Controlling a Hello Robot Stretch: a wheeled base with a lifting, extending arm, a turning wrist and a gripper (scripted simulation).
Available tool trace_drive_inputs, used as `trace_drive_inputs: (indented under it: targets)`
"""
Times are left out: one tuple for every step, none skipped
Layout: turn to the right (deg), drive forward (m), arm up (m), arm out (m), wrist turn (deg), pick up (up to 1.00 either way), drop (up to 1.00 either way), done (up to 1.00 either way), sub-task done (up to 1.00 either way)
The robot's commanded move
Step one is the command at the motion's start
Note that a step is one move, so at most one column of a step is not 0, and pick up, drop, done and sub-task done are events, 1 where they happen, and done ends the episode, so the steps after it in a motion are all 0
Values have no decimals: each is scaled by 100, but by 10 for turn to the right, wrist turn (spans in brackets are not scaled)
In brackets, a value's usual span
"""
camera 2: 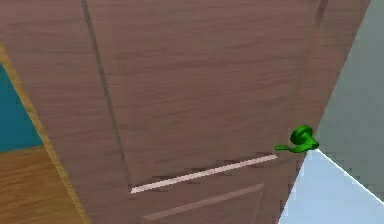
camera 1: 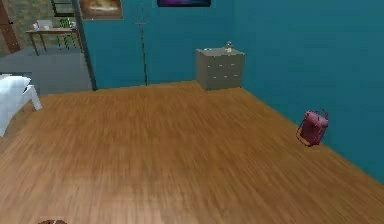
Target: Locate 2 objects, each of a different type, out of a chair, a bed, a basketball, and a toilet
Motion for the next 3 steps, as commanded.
trace_drive_inputs:
  targets:
    - [0,20,0,0,0,0,0,0,0]
    - [-180,0,0,0,0,0,0,0,0]
    - [0,100,0,0,0,0,0,0,0]
